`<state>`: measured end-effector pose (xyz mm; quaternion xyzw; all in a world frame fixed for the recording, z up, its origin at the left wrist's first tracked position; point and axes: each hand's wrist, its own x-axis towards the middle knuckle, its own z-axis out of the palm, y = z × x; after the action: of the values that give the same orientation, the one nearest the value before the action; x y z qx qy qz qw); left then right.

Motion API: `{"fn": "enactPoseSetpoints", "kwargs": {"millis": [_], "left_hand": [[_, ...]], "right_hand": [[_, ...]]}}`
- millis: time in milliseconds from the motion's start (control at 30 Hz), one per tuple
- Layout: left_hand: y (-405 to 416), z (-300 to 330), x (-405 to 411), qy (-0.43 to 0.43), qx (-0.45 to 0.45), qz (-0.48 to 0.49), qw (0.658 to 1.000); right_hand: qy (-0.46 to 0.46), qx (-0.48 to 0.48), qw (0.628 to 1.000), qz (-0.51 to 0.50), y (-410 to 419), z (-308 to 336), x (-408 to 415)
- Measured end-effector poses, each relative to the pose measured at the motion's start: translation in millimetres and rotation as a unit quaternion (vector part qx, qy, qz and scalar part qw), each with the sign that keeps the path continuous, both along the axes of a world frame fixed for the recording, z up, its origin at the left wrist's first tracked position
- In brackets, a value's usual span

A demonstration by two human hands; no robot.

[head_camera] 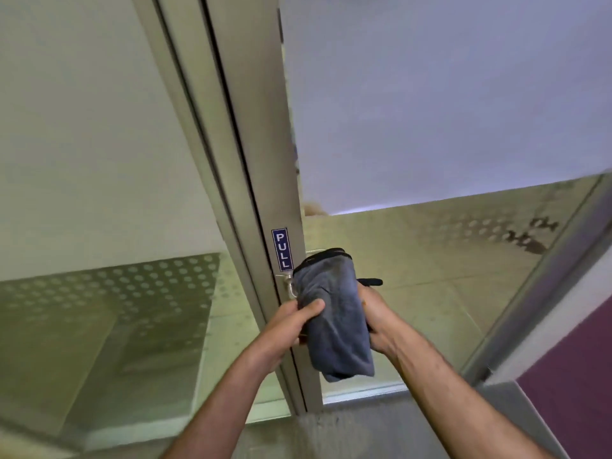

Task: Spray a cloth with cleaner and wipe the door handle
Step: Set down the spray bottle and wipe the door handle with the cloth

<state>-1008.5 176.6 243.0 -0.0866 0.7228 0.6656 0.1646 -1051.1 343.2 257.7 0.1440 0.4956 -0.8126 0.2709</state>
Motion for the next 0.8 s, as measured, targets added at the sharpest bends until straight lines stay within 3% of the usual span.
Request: {"fn": "enactPoseSetpoints", "kwargs": {"millis": [100,300,467,533,667,733,800], "left_hand": [[14,5,19,0.034,0.029,0.069,0.997],[22,18,55,0.112,0.023,0.197,0.974],[33,23,91,0.150,0.024,0.246,0.957],[36,32,108,0.162,0.045,0.220,0.961],[38,70,145,0.299,0.083,0.173,0.935],[44,82,163,0.306,0.073,0.163,0.935],[48,78,187,0.315,-0.010,0.183,0.931]], "right_hand": [[0.017,0.009,0.997,0.072,9,8,1],[0.048,-0.104,0.987,0.116,23,22,28],[0.127,0.071,0.953,0.266,37,17,76],[0.199,0.074,0.949,0.233,44,21,88],[0.379,-0.020,0.911,0.160,67,55,111],[0.412,-0.008,0.901,0.135,66,66,135],[0.373,-0.005,0.922,0.100,60,63,164]]}}
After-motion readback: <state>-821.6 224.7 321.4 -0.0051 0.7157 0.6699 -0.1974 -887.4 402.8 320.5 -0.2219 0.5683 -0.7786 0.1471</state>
